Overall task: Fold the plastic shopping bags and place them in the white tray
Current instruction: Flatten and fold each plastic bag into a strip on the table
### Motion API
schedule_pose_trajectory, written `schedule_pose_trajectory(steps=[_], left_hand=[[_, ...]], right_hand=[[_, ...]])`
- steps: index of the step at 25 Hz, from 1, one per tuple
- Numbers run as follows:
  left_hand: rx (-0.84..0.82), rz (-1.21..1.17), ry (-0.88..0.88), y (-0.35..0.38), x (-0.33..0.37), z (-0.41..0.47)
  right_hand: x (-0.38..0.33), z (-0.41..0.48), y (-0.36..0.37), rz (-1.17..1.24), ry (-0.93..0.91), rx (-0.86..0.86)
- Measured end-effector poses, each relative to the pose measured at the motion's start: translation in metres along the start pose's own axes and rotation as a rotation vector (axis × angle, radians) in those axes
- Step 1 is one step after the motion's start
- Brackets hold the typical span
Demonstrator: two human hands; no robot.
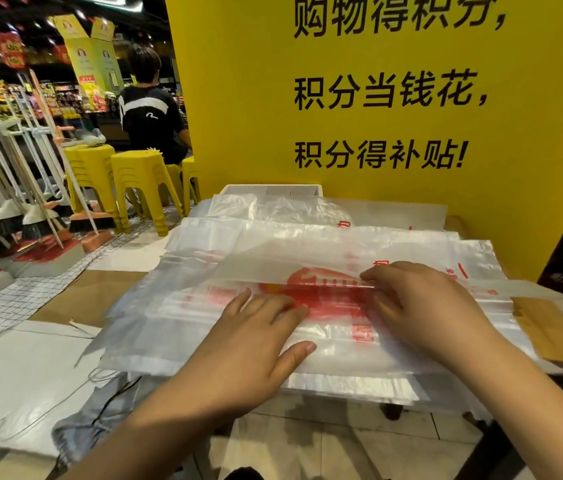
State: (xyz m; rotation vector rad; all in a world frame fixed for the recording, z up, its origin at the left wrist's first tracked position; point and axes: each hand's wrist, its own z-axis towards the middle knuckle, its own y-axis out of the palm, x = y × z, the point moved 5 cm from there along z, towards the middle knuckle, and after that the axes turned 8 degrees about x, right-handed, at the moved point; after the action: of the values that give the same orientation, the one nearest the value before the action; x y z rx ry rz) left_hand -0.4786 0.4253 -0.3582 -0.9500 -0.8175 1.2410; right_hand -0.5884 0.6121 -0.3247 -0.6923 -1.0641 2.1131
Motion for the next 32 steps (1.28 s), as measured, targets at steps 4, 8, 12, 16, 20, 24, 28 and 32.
schedule_pose_trajectory(steps=[4, 8, 12, 16, 20, 24, 28, 32], left_hand=[[0.171, 0.043, 0.153, -0.009, 0.010, -0.008], [0.131, 0.043, 0.145, -0.005, 0.009, -0.012], [0.105, 0.056, 0.109, -0.007, 0.012, -0.015], [0.216, 0.036, 0.203, -0.022, 0.027, -0.022], [0.226, -0.007, 0.037, -0.039, 0.002, 0.003], [-0.166, -0.099, -0.145, -0.033, -0.031, 0.045], [-0.136, -0.036, -0.133, -0.037, -0.041, 0.084], [-0.055, -0.019, -0.189, -0.021, -0.059, 0.102]], right_hand=[[-0.009, -0.013, -0.008, -0.026, -0.039, -0.043], [-0.011, -0.017, -0.015, -0.008, -0.056, -0.086], [-0.012, -0.017, -0.021, -0.014, -0.073, -0.170], [-0.014, -0.014, -0.011, -0.010, -0.083, -0.286], [-0.007, 0.008, -0.011, 0.015, -0.114, -0.400], [0.006, 0.037, -0.018, 0.085, -0.094, -0.511], [0.026, 0.057, -0.011, 0.090, -0.025, -0.403], [0.036, 0.051, -0.001, -0.140, -0.023, -0.205]])
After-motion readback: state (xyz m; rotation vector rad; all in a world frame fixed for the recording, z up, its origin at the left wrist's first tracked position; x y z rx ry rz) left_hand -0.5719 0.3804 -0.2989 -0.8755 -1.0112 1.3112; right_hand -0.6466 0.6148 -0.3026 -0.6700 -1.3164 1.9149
